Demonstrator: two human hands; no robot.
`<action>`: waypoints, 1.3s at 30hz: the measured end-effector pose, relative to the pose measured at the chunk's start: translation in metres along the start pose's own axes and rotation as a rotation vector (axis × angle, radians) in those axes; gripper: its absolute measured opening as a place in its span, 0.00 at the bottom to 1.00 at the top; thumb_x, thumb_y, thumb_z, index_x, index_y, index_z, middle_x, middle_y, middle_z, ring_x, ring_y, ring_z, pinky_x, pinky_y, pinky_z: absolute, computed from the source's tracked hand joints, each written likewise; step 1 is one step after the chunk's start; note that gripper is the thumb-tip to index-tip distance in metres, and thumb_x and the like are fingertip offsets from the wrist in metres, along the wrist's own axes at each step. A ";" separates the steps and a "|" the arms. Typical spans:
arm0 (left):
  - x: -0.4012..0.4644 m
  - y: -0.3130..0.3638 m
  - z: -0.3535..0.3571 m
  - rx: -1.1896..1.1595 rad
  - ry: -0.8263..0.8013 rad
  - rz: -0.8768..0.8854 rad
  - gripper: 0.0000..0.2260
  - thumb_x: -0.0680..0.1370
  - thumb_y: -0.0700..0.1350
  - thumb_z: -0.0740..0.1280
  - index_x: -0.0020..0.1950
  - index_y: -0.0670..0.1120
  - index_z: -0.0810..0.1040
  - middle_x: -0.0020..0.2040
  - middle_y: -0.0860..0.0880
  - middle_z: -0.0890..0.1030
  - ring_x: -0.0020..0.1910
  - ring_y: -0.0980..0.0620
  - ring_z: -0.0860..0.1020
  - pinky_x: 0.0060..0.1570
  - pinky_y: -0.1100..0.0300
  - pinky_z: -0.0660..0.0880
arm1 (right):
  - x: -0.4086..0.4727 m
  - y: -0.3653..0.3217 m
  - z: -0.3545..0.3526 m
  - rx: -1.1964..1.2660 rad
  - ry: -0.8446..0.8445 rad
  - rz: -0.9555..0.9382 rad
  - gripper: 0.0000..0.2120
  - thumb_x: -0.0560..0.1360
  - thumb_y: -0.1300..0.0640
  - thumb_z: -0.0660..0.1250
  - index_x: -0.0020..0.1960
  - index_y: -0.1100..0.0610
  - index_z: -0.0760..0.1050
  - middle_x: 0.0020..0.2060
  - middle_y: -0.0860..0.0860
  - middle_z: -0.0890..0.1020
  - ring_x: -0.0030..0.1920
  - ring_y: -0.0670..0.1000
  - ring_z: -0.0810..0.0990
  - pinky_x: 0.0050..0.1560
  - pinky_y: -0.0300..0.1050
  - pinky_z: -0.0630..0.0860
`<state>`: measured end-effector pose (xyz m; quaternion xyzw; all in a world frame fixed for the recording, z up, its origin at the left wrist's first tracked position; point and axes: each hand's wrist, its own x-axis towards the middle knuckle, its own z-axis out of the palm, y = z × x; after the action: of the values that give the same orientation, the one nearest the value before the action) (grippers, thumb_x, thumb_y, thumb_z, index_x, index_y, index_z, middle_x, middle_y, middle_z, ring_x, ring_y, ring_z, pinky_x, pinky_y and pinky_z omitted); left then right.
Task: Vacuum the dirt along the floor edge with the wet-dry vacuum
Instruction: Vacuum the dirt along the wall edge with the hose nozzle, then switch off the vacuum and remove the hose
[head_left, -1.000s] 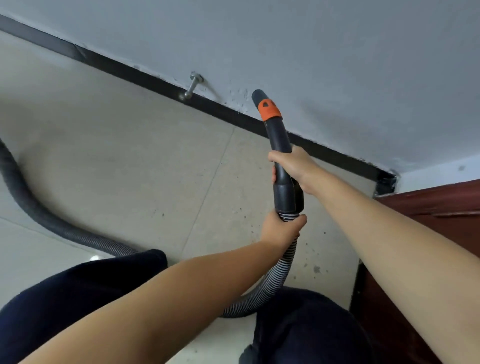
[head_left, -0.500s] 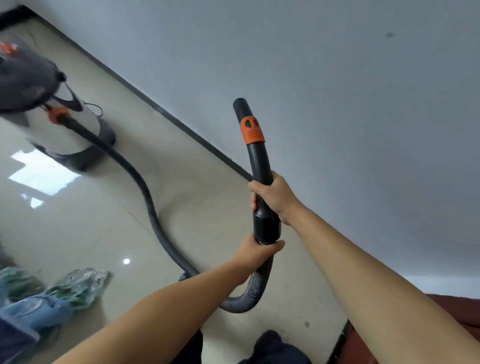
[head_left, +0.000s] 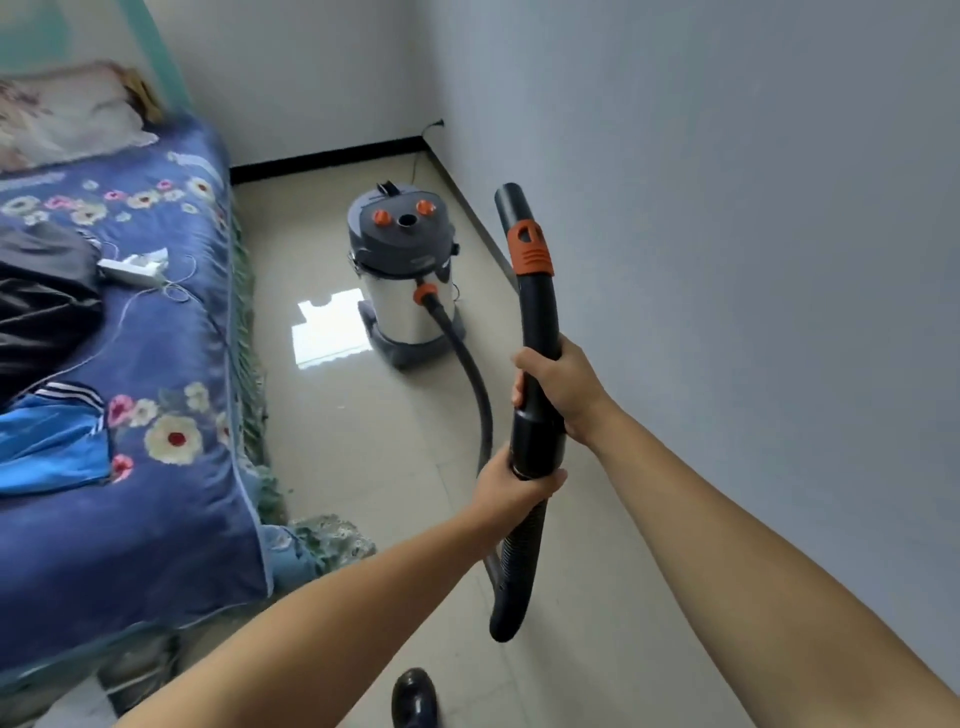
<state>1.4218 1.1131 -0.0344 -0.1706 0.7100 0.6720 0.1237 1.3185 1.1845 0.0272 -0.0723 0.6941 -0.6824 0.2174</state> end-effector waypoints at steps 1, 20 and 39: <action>0.005 0.006 -0.020 0.004 0.009 0.025 0.09 0.74 0.41 0.71 0.51 0.45 0.74 0.39 0.50 0.77 0.38 0.55 0.77 0.38 0.66 0.74 | 0.013 -0.005 0.014 0.034 0.013 0.011 0.03 0.75 0.64 0.64 0.45 0.61 0.69 0.26 0.53 0.75 0.26 0.52 0.74 0.34 0.47 0.77; 0.198 0.126 -0.255 0.223 0.186 0.265 0.20 0.63 0.57 0.72 0.52 0.51 0.77 0.42 0.52 0.83 0.42 0.54 0.81 0.48 0.53 0.80 | 0.275 -0.115 0.140 0.338 0.019 -0.079 0.03 0.76 0.65 0.63 0.46 0.58 0.71 0.26 0.51 0.73 0.26 0.48 0.73 0.33 0.42 0.77; 0.476 0.253 -0.458 0.320 0.297 0.270 0.07 0.72 0.43 0.72 0.46 0.49 0.75 0.35 0.54 0.78 0.34 0.57 0.75 0.35 0.65 0.71 | 0.637 -0.188 0.221 0.327 0.036 -0.054 0.05 0.76 0.61 0.66 0.45 0.59 0.70 0.28 0.52 0.75 0.28 0.50 0.76 0.40 0.48 0.78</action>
<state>0.9095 0.6301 0.0342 -0.1494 0.8340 0.5290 -0.0475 0.7995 0.7185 0.0875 -0.0425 0.5753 -0.7931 0.1955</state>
